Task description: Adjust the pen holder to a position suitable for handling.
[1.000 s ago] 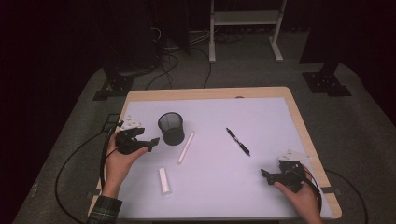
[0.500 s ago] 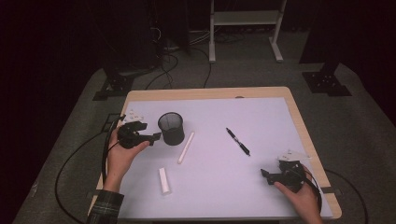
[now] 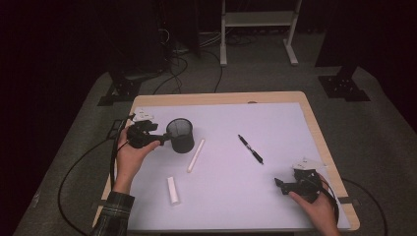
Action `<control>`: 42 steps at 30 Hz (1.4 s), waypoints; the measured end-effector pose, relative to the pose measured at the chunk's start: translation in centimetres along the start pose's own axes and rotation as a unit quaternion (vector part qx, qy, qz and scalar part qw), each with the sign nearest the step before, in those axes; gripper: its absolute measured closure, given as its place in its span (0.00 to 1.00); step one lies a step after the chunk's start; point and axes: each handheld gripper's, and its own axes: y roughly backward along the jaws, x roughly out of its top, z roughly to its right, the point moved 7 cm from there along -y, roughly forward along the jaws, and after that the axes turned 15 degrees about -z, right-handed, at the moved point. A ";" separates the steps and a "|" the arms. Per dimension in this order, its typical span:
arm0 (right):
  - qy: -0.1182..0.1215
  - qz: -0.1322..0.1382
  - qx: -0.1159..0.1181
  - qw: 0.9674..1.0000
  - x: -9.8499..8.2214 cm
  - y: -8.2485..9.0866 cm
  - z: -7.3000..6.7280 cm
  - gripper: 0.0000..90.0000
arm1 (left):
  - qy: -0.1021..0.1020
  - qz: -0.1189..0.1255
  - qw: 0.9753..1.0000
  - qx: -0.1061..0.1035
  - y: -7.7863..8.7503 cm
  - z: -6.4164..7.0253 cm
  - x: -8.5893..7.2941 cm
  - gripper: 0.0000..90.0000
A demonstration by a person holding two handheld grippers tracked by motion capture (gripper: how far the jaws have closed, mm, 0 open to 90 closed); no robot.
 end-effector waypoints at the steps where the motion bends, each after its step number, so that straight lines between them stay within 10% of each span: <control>1: 0.000 0.000 0.000 1.000 0.0 0.0 0.0 0.13 | 0.000 0.001 1.000 0.000 0.0 0.0 0.1 0.33; 42: 0.000 0.000 0.000 1.000 0.0 0.0 0.0 0.13 | 0.000 -0.037 0.999 0.022 -5.2 -1.5 3.5 0.38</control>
